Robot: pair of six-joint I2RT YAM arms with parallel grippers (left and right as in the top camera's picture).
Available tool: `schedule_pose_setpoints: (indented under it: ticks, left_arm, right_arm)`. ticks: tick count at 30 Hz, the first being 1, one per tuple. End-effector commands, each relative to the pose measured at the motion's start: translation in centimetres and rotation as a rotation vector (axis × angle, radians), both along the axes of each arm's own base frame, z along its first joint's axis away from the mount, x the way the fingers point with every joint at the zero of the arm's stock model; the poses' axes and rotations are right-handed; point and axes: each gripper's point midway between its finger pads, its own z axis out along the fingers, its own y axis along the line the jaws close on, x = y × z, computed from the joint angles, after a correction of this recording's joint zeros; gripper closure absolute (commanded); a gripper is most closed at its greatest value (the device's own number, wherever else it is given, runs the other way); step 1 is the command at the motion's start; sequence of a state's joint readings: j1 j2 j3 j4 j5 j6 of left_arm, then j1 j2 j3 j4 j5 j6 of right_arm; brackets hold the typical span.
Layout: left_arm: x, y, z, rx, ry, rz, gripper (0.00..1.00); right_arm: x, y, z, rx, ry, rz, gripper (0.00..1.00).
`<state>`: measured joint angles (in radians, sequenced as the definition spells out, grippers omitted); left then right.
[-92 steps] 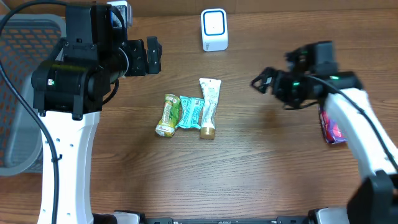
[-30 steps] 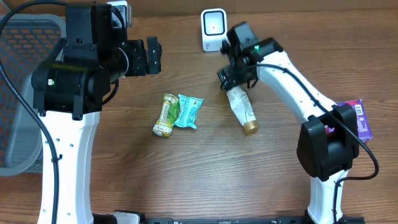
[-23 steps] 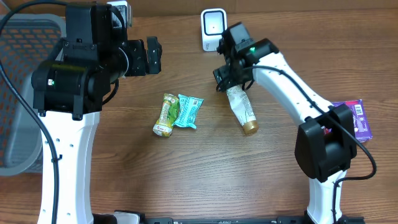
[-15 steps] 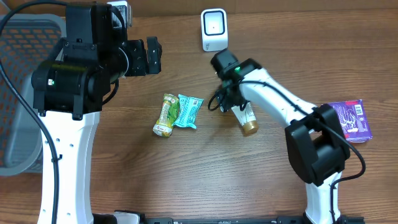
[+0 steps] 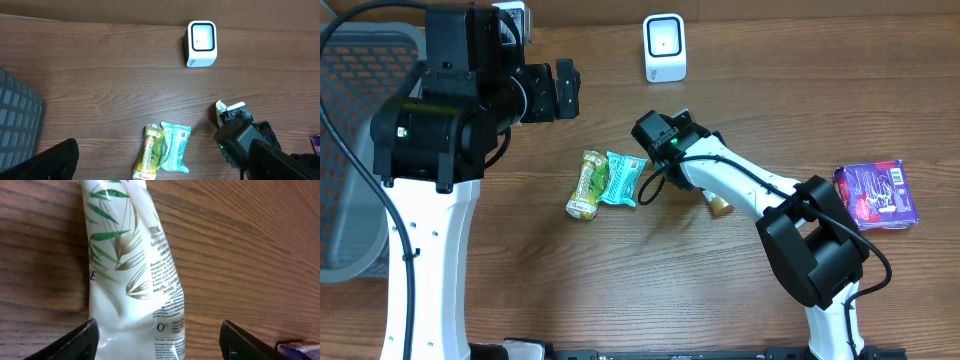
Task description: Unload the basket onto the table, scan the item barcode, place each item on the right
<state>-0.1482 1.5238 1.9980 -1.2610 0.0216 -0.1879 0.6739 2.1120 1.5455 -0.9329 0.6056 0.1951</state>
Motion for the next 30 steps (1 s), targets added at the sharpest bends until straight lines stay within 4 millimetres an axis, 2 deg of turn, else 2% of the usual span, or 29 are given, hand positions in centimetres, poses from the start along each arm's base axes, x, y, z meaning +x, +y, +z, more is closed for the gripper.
schedule_pose_setpoints:
  ticks: [1, 5, 9, 12, 13, 16, 18, 22, 26, 30]
  left_arm:
    - [0.2, 0.2, -0.2, 0.009, 0.004, 0.000, 0.01]
    - [0.3, 0.2, -0.2, 0.009, 0.004, 0.000, 0.00]
    - [0.2, 0.2, -0.2, 0.009, 0.004, 0.000, 0.00]
    - [0.3, 0.2, -0.2, 0.009, 0.004, 0.000, 0.00]
    - [0.3, 0.2, -0.2, 0.009, 0.004, 0.000, 0.00]
    - [0.2, 0.2, -0.2, 0.009, 0.004, 0.000, 0.00]
    - [0.3, 0.2, -0.2, 0.009, 0.004, 0.000, 0.00]
    - [0.2, 0.2, -0.2, 0.009, 0.004, 0.000, 0.01]
    - [0.2, 0.2, -0.2, 0.009, 0.004, 0.000, 0.00]
    - [0.2, 0.2, -0.2, 0.009, 0.004, 0.000, 0.00]
  right_arm:
    - [-0.5, 0.4, -0.3, 0.046, 0.019, 0.006, 0.22]
    - [-1.2, 0.1, -1.7, 0.051, 0.033, 0.007, 0.22]
    - [-1.9, 0.4, -2.4, 0.077, 0.069, 0.013, 0.27]
    - [-1.9, 0.6, -2.5, 0.082, 0.072, 0.015, 0.40]
    - [-1.9, 0.5, -2.5, 0.082, 0.072, 0.015, 0.52]
    - [-1.9, 0.5, -2.4, 0.076, 0.068, 0.014, 0.74]
    - [-1.9, 0.4, -2.4, 0.071, 0.067, 0.013, 0.80]
    - [-2.0, -0.2, -2.1, 0.039, 0.068, 0.011, 0.86]
    - [-1.8, -0.7, -1.1, -0.055, 0.011, 0.026, 0.86]
    - [0.1, -1.3, 2.4, -0.271, -0.186, 0.070, 0.82]
